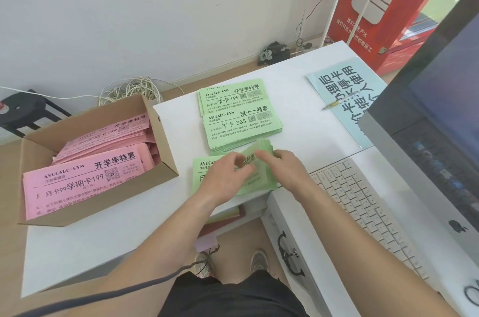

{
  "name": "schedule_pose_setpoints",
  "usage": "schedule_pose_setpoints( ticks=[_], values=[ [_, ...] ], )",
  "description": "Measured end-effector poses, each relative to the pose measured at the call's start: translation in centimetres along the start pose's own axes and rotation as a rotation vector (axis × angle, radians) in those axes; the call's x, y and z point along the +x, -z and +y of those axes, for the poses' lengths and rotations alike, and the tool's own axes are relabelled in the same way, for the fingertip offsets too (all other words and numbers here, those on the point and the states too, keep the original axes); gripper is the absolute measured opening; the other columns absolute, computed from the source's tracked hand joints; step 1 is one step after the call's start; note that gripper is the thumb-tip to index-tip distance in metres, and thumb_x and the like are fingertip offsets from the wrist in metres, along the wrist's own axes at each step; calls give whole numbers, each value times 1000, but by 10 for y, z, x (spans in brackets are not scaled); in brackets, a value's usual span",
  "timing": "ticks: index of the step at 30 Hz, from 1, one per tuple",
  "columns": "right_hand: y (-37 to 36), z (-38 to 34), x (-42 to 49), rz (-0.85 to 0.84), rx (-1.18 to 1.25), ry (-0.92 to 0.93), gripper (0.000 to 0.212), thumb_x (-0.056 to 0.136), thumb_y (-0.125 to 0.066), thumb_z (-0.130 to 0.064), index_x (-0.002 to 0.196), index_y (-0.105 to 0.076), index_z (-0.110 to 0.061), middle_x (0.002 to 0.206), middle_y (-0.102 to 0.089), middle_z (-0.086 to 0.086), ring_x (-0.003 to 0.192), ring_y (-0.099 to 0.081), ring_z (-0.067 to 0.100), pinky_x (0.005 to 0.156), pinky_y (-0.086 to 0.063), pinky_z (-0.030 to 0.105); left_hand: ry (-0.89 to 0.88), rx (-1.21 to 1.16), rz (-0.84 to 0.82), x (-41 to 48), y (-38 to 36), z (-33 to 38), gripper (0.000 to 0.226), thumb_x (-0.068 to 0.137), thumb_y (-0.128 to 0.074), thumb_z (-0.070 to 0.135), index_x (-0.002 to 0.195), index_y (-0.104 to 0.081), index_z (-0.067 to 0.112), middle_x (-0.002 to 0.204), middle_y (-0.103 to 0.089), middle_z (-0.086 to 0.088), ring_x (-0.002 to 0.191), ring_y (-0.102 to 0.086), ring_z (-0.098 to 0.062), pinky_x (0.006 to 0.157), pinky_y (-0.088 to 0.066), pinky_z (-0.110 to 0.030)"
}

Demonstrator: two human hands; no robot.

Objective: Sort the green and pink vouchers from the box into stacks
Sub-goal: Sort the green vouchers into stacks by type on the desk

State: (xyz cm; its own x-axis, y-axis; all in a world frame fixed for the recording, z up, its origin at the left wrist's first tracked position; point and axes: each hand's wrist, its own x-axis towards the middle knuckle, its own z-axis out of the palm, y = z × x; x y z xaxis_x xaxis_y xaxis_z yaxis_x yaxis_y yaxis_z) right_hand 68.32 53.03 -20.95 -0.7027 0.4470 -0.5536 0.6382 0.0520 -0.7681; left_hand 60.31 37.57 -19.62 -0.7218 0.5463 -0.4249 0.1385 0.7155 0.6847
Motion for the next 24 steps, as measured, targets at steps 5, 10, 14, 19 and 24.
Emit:
schedule_pose_setpoints(
  ticks=[5,10,14,19,24],
  values=[
    [-8,-8,-17,-71,278,12,42,96,-40,-37,104,-76,-17,92,-77,9,82,-73,25,81,-60,40,165,-125,-16,-1,19,16,79,66,-52,83,108,-58,16,110,-68,-4,99,-69,-27,89,-57,-50],
    [-21,-14,-21,-77,253,40,37,89,-52,-17,121,-72,-15,100,-73,12,81,-69,18,79,-60,35,245,-170,-2,5,36,11,41,81,-71,48,106,-68,15,96,-75,-4,85,-73,-20,75,-63,-38],
    [-20,-17,-22,-107,176,62,38,90,-53,-12,124,-70,-18,98,-73,3,84,-69,15,81,-60,32,245,-260,4,4,36,-2,32,80,-75,39,103,-71,18,95,-77,-5,87,-74,-21,79,-63,-45],
    [-20,-22,-24,-103,127,84,41,90,-54,-11,127,-68,-17,99,-72,-2,88,-70,15,86,-60,34,222,-267,39,2,32,-3,28,80,-79,43,95,-69,22,89,-75,-1,82,-71,-19,64,-57,-34],
    [-22,-22,-26,-91,119,87,41,90,-55,-13,127,-69,-19,102,-72,-4,93,-71,15,87,-59,35,240,-325,41,5,31,-10,34,77,-80,47,100,-69,26,91,-77,2,85,-73,-18,70,-61,-37]
  ],
)
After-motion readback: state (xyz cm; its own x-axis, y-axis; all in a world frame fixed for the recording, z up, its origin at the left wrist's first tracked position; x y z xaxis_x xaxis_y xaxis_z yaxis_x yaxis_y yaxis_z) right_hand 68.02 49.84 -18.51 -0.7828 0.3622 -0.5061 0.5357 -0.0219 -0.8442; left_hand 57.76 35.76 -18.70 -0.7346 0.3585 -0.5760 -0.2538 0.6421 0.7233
